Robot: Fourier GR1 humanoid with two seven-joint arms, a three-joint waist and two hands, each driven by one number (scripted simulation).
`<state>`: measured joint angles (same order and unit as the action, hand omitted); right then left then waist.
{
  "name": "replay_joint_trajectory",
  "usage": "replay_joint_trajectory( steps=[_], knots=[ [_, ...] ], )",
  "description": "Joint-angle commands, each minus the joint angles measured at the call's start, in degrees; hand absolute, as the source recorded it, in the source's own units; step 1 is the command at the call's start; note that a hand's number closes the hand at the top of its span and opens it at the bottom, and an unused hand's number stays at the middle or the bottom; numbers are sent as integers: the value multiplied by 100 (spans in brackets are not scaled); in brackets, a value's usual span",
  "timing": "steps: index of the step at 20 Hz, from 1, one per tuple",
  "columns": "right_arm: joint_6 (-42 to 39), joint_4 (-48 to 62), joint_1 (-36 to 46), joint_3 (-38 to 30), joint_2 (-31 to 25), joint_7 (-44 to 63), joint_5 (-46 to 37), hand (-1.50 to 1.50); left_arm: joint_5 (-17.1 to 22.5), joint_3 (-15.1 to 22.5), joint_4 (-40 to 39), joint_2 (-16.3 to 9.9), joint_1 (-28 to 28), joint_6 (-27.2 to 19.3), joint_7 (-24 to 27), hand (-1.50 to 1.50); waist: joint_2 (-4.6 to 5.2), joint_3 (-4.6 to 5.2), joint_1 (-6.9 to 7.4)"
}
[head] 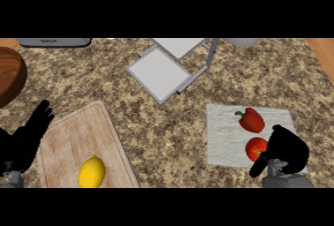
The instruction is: Pick the tomato from the placemat and place it in the tiered shelf
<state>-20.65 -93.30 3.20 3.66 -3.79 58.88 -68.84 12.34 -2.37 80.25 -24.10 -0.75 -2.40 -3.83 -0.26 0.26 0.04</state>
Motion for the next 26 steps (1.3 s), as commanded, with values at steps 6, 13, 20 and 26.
replay_joint_trajectory(
  steps=[6, 13, 20, 26],
  knots=[
    [-12, 200, -101, -248, -128, -122, -132, 150, -131, -172, 224, 180, -444, 316, 152, 0, 22, -26, 17],
    [-19, 121, 188, 90, -116, 1, -807, 150, -264, -253, 0, 244, 17, 345, -97, 0, 23, -25, 6],
    [597, 857, 2387, 1646, 373, 838, -124, 150, -293, 62, 122, 276, 384, 523, -159, 0, 210, -29, 932],
    [989, 1522, 3930, 1829, 376, 1572, 248, 150, -411, 234, 33, 309, 612, 559, -267, 0, 180, -12, 1042]
  ],
)
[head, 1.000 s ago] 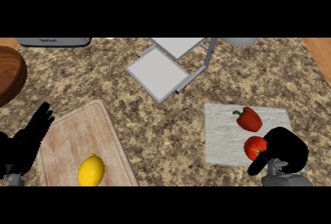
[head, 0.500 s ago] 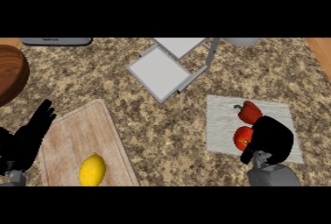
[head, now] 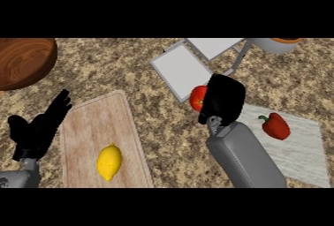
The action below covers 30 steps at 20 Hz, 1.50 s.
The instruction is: Pick the tomato from the placemat and place it in the tiered shelf
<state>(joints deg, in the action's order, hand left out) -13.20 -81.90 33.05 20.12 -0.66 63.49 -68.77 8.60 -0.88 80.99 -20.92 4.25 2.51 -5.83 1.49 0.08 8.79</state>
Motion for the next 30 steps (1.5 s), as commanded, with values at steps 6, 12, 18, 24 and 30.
replay_joint_trajectory(
  steps=[6, 12, 18, 24, 30],
  knots=[
    [916, 707, 1891, 379, 63, 1800, 531, 150, -60, 80, -197, 81, 255, 11, -27, 0, -47, 18, 107],
    [1619, 552, 2798, 171, 63, 2137, 667, 150, -70, 71, -279, 60, 398, -5, -201, 0, -110, 19, 22],
    [1566, 979, 3751, -81, 63, 2170, 491, 150, -162, 100, -402, 174, 226, -102, -20, 0, -153, 42, -39],
    [1577, 1490, 4712, -391, 63, 2171, 205, 150, -65, -61, -436, 41, 338, -58, -162, 0, -182, 40, -159],
    [927, 2419, 5520, -776, 63, 2171, -144, 150, -99, -86, -430, 4, 199, -61, -107, 0, -206, 43, -267]
  ],
)
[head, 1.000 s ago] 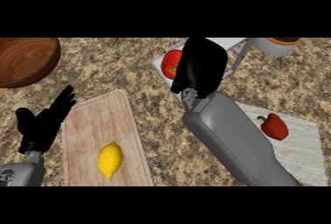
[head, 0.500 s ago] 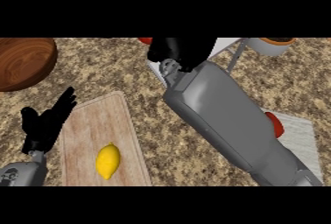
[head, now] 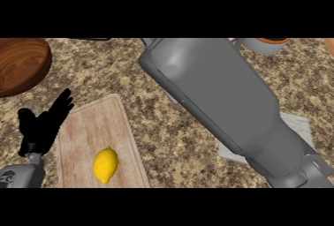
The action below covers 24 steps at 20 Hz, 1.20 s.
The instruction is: Pick the tomato from the placemat and place it in the tiered shelf
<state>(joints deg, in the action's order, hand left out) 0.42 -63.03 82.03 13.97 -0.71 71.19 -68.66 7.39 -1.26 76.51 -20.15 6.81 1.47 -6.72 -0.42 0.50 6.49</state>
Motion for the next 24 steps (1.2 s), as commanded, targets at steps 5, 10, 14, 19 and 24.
replay_joint_trajectory(
  steps=[5, 10, 14, 19, 24],
  knots=[
    [-614, 1209, 1234, -490, 67, 1402, -212, 150, -70, -7, 25, 68, -53, -123, 39, 0, 12, -8, -120],
    [-617, 1985, 1755, -836, 67, 1402, -292, 150, -11, -25, 86, 52, -189, -21, 92, 0, 47, -9, -114],
    [-492, 2304, 1784, -950, 67, 1403, -511, 150, 14, -231, 53, -100, -308, -19, 248, 0, 24, -18, -228],
    [-228, 2935, 1814, -1111, 67, 1370, -597, 150, 148, -325, 96, -141, -360, 117, 280, 0, 86, -25, -259],
    [-115, 3191, 1998, -1359, 67, 1337, -670, 150, 159, -259, 307, -50, -479, 83, 123, 0, 71, -33, -314]
  ],
)
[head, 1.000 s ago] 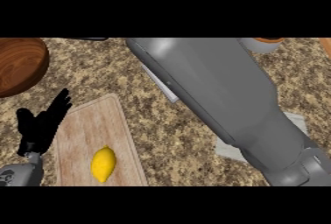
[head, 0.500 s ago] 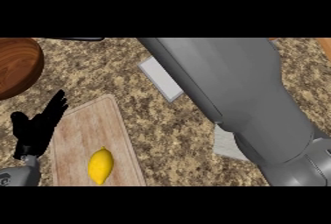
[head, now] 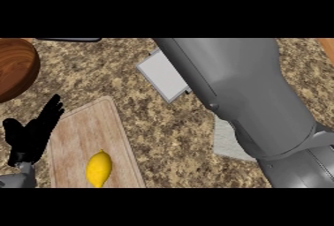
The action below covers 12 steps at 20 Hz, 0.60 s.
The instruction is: Pick the tomato from the placemat and place it in the tiered shelf
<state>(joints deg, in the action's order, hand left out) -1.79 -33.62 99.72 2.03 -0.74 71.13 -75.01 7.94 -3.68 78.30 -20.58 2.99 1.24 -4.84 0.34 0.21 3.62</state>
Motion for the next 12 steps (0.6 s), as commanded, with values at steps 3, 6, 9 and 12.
replay_joint_trajectory(
  steps=[3, 6, 9, 12],
  knots=[
    [663, 321, 84, -352, 71, 1282, -176, 150, -11, -20, 22, 24, -49, 9, 63, 0, 34, -2, -61],
    [858, 374, -135, -539, 48, 1161, -213, 150, 59, -167, -72, -48, -32, 33, 81, 0, 32, -6, -138],
    [1208, 347, -426, -685, -80, 1353, -408, 150, 29, -86, 55, -12, -130, 25, -19, 0, 10, -13, -194],
    [1399, 367, -648, -777, 66, 1405, -681, -150, 189, -252, 35, -160, -83, 155, -133, 0, 3, -12, -205]
  ],
)
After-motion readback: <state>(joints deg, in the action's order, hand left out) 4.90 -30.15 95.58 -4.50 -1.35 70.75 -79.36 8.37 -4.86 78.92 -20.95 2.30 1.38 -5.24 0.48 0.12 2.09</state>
